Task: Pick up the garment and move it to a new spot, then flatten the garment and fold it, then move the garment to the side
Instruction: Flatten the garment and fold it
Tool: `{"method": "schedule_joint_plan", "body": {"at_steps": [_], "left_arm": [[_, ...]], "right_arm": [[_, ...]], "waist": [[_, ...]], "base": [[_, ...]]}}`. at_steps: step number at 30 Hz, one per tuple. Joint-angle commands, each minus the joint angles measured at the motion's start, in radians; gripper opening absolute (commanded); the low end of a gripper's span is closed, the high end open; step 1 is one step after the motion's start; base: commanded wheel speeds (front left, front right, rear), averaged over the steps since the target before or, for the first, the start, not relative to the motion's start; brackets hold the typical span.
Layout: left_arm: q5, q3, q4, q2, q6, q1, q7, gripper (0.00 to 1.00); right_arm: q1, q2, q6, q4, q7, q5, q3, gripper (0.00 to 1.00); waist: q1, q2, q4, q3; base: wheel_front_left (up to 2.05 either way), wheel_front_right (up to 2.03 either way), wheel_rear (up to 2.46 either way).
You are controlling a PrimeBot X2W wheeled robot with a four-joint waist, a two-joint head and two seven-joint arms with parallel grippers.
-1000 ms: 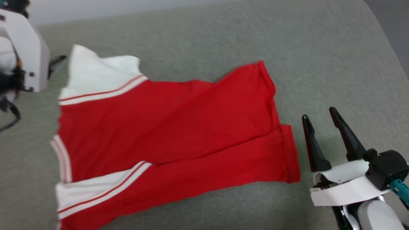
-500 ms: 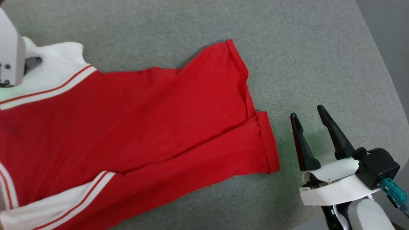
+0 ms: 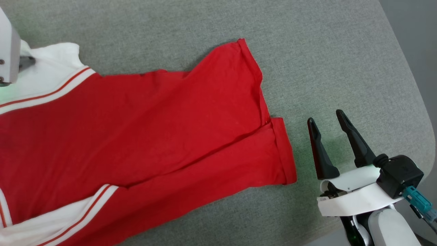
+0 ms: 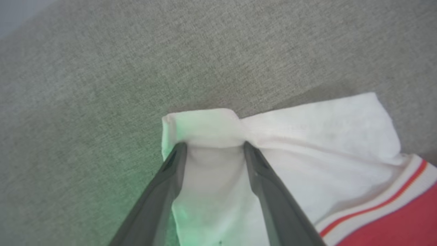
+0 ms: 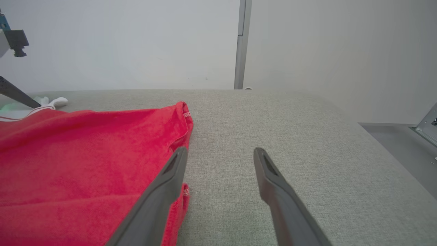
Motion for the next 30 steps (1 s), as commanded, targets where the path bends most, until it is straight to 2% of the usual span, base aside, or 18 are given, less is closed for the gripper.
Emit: {"method": "schedule_joint_plan", "body": {"at_steps": [1, 2, 3, 4, 5, 10, 14, 17, 23, 27, 30], "left_arm": [[-0.004, -0.042, 0.037, 0.001, 0.015, 0.083, 0.053, 0.73], [-0.010, -0.044, 0.040, -0.004, 0.019, 0.089, 0.063, 0.46], [-0.017, -0.044, 0.045, -0.009, 0.024, 0.093, 0.070, 0.44], [-0.023, -0.047, 0.052, -0.013, 0.030, 0.101, 0.086, 0.33], [-0.025, -0.051, 0.054, -0.016, 0.034, 0.107, 0.094, 0.00], [-0.042, -0.041, 0.057, -0.039, 0.053, 0.101, 0.109, 0.00], [-0.021, -0.046, 0.038, -0.060, 0.041, 0.071, 0.093, 0.00], [-0.013, -0.035, 0.029, -0.083, 0.037, 0.047, 0.061, 0.00], [-0.016, -0.020, 0.040, -0.130, 0.021, 0.035, 0.001, 0.00], [-0.028, -0.010, 0.058, -0.171, 0.007, 0.043, -0.031, 0.00], [-0.027, -0.008, 0.074, -0.199, -0.010, 0.036, -0.053, 0.00]], "right_arm": [[-0.015, 0.000, -0.001, 0.003, -0.005, 0.003, 0.004, 1.00], [-0.016, 0.000, -0.001, 0.005, -0.005, 0.005, 0.006, 1.00], [-0.019, -0.001, -0.001, 0.006, -0.005, 0.005, 0.009, 1.00], [-0.021, -0.001, -0.001, 0.008, -0.005, 0.005, 0.012, 1.00], [-0.023, -0.001, -0.001, 0.010, -0.005, 0.004, 0.015, 1.00], [-0.035, 0.001, -0.001, 0.009, -0.005, 0.014, 0.024, 1.00], [-0.045, -0.027, -0.001, 0.030, -0.003, 0.049, 0.042, 1.00], [-0.086, -0.066, -0.001, 0.032, 0.055, 0.111, 0.067, 1.00], [-0.258, -0.163, -0.001, 0.034, 0.255, 0.209, 0.102, 1.00], [-0.404, -0.186, -0.001, 0.129, 0.495, 0.295, 0.127, 1.00], [-0.518, -0.179, -0.001, 0.214, 0.646, 0.356, 0.142, 1.00]], "waist": [[0.0000, 0.0000, -0.001, 0.001], [0.0000, 0.0000, -0.002, 0.002], [0.0000, 0.0000, -0.003, 0.004], [0.0000, 0.0000, -0.005, 0.005], [0.0000, 0.0000, -0.007, 0.006], [0.0000, 0.0000, -0.007, 0.005], [0.0000, 0.0000, 0.013, -0.022], [0.0000, 0.0000, 0.037, -0.049], [0.0000, 0.0000, 0.092, -0.095], [0.0000, 0.0000, 0.129, -0.114], [0.0000, 0.0000, 0.154, -0.115]], "base": [[0.00, 0.00, 0.00], [0.00, 0.00, 0.00], [0.00, 0.00, 0.00], [0.00, 0.00, 0.00], [0.00, 0.00, 0.00], [0.00, 0.00, 0.00], [0.00, 0.00, 0.00], [0.00, 0.00, 0.00], [0.00, 0.00, 0.00], [0.00, 0.00, 0.00], [0.00, 0.00, 0.00]]}}
